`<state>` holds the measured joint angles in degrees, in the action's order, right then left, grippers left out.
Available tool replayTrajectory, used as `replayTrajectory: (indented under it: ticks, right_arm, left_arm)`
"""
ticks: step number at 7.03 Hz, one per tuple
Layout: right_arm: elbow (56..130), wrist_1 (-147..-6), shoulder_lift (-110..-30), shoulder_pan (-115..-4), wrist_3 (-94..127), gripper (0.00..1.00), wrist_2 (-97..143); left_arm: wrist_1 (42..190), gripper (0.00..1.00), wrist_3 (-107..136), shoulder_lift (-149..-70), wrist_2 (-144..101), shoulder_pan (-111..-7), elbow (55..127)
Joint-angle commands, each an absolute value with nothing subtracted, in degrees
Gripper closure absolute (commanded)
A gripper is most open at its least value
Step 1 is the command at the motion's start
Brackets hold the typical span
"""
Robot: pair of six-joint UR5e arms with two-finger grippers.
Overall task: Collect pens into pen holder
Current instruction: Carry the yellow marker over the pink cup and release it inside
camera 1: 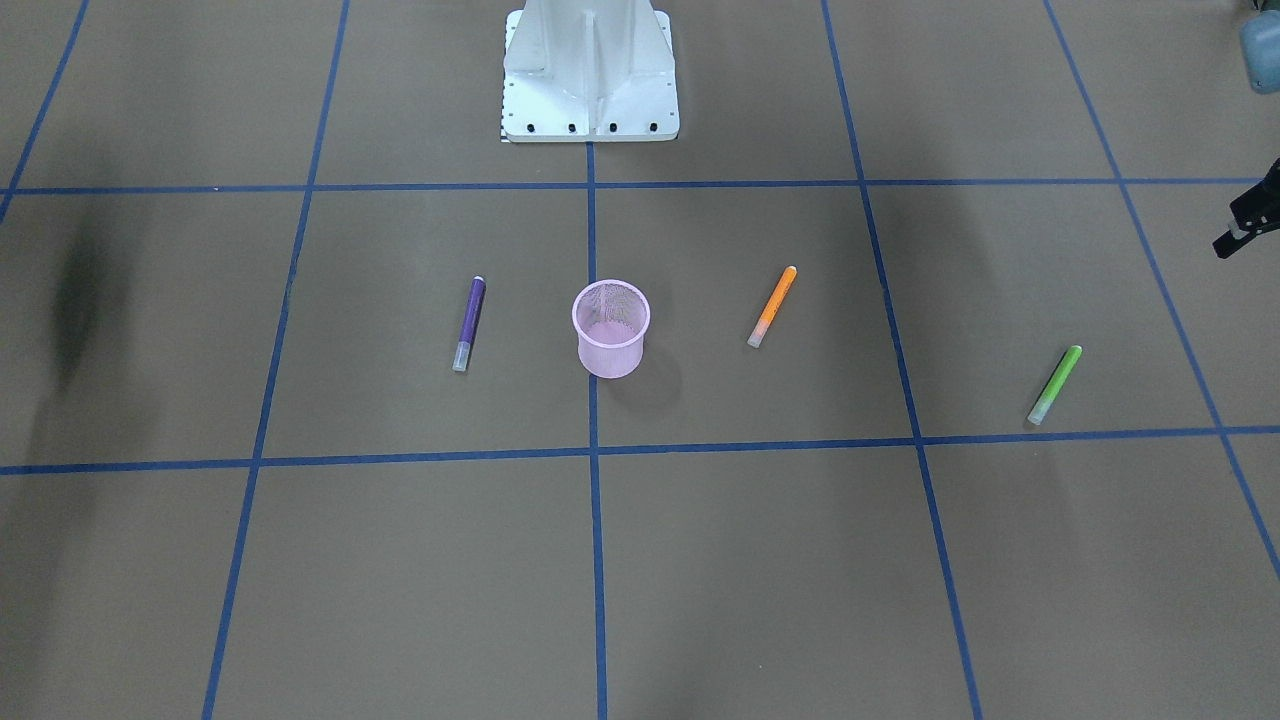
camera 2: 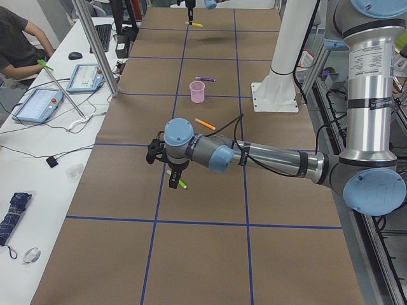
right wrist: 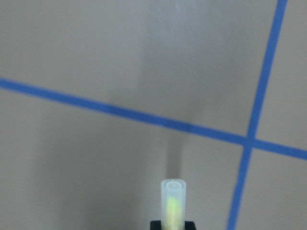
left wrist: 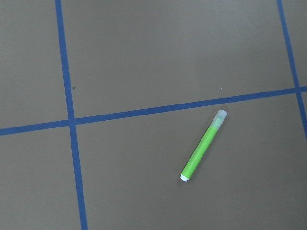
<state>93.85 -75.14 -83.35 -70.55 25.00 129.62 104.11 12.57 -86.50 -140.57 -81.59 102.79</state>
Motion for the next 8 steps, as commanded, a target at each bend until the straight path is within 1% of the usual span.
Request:
replayTrajectory:
  ticks: [1, 3, 4, 5, 7, 8]
  right_arm:
    - [101.75, -75.32, -75.02, -58.42, 52.34, 1.0, 121.95]
    - [102.92, -76.2, -66.13, -47.86, 66.9, 1.0, 113.16]
    - [102.48, -76.38, -60.79, -45.9, 76.89, 1.0, 112.68]
    - [102.92, -76.64, -57.34, -43.36, 86.3, 1.0, 108.41]
    - [102.75, -77.34, -53.89, -31.96, 91.75, 1.0, 84.95]
    - [102.48, -78.65, -52.48, -29.73, 92.45, 1.0, 80.47]
  left_arm:
    - [104.24, 0.01, 12.57, -89.46, -140.71, -80.34, 102.83]
    - [104.24, 0.01, 12.48, -90.79, -140.71, -78.32, 102.83]
    - [104.76, 0.0, 12.39, -90.88, -140.54, -77.7, 102.83]
    - [107.03, 0.0, 12.48, -90.88, -140.1, -76.83, 102.22]
    - [107.49, 0.0, 12.48, -91.58, -140.1, -76.46, 101.78]
    - [107.49, 0.0, 12.48, -91.58, -140.1, -76.38, 101.69]
